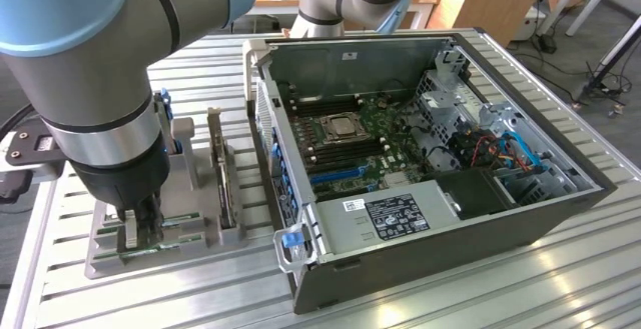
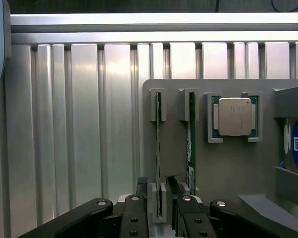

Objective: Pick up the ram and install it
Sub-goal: 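Pick up the ram and move it above insertion slot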

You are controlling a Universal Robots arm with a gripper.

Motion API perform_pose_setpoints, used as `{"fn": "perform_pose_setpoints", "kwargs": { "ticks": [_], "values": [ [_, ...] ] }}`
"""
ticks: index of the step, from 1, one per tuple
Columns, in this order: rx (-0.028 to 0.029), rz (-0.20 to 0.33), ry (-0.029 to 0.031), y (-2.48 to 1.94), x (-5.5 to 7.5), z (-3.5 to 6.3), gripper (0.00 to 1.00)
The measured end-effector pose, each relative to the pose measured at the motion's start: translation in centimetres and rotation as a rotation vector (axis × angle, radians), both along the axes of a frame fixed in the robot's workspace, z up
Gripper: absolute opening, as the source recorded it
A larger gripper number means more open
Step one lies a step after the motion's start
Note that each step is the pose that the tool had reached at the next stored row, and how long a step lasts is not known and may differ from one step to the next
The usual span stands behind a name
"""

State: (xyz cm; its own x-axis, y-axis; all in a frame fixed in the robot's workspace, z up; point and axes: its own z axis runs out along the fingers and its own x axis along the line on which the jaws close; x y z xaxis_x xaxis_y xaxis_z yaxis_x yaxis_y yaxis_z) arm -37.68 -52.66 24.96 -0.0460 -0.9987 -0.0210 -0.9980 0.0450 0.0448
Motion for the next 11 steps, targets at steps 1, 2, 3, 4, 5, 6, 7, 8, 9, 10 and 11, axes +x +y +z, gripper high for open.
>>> {"fn": "perform_pose_setpoints", "kwargs": {
  "ticks": [1, 2, 3, 4, 5, 6, 7, 8, 9, 10, 11],
  "values": [
    [0.0001, 0.000, -0.0001, -0.02, 0.0, -0.10, 0.30],
    [0.0002, 0.000, -0.0002, -0.05, 0.0, -0.20, 0.30],
    [0.0002, 0.000, -0.0002, -0.06, 0.0, -0.30, 0.30],
    [0.0002, 0.000, -0.0002, -0.06, 0.0, -0.39, 0.30],
    [0.0001, 0.000, -0.0002, -0.08, 0.0, -0.49, 0.30],
    [0.0002, 0.000, -0.0001, -0.08, 0.0, -0.60, 0.30],
    [0.0001, 0.000, -0.0002, -0.08, 0.0, -0.70, 0.30],
    [0.0002, 0.000, -0.0002, -0.09, 0.0, -0.81, 0.30],
    [0.0001, 0.000, -0.0001, -0.09, 0.0, -0.92, 0.30],
    [0.0002, 0.000, -0.0001, -0.10, 0.0, -1.03, 0.30],
    [0.0001, 0.000, -0.0002, -0.10, 0.0, -1.15, 0.30]
  ]
}}
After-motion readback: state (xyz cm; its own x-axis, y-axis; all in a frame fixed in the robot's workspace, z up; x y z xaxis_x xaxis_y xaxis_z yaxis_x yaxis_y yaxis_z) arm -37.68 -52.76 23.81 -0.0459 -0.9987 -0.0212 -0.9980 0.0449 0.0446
